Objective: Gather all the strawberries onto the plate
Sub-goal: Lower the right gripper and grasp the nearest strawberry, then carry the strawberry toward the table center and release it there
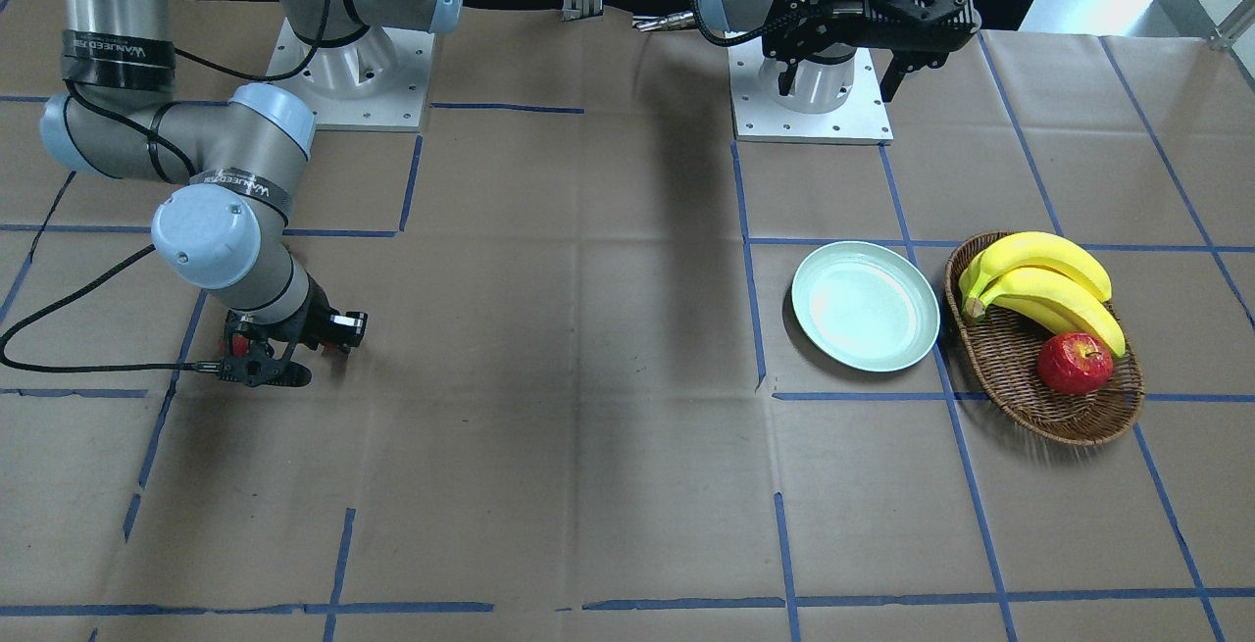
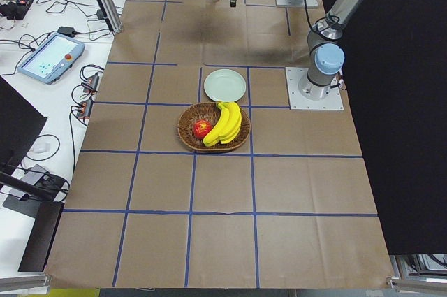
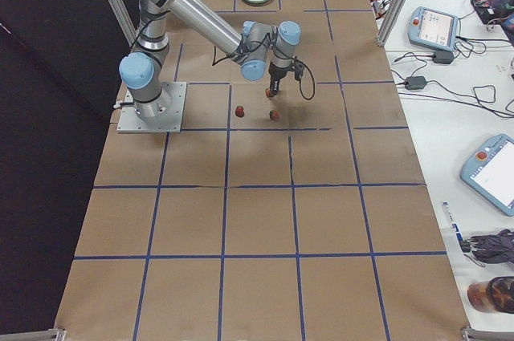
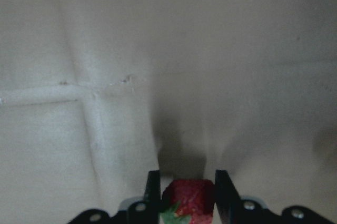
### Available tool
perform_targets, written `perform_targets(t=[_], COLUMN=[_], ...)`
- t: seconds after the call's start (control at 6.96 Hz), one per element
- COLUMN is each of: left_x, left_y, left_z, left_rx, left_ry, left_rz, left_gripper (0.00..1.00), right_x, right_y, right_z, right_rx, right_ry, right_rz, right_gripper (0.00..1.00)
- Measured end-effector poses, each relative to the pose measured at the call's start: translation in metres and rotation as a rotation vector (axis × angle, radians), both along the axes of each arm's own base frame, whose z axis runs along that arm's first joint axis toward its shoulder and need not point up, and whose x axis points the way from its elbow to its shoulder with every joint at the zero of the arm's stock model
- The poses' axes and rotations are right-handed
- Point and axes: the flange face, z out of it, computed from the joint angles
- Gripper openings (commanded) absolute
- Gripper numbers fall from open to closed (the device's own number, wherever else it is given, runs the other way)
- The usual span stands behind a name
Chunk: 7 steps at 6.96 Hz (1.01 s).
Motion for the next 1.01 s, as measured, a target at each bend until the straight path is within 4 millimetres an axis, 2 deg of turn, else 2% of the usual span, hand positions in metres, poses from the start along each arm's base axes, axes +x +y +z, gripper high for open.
perform_targets(t=[0.29,0.43,0.57,0.72,1.01], left_x=[0.0,0.0,0.0,0.0,0.0], left_y=[0.001,0.001,0.001,0.001,0.001], left_z=[0.0,0.001,0.001,0.001,0.0], left_rx=[-0.001,-0.002,-0.002,-0.002,-0.001], left_ry=[0.0,0.0,0.0,0.0,-0.001], left_rz=[-0.001,-0.001,-0.001,-0.002,-0.003], left_gripper=[1.0,1.0,1.0,1.0,1.0], right_x=[0.009,0.031,0.071,0.12,0.216], right_y=[-0.01,-0.016,-0.018,-0.012,-0.002], right_z=[0.034,0.054,0.068,0.073,0.067], right_rx=[-0.038,-0.049,-0.058,-0.065,-0.061], right_ry=[0.001,0.004,0.005,-0.005,-0.039], right_rz=[0.016,0.022,0.009,-0.005,-0.055], right_gripper=[0.17,0.17,0.17,0.17,0.17])
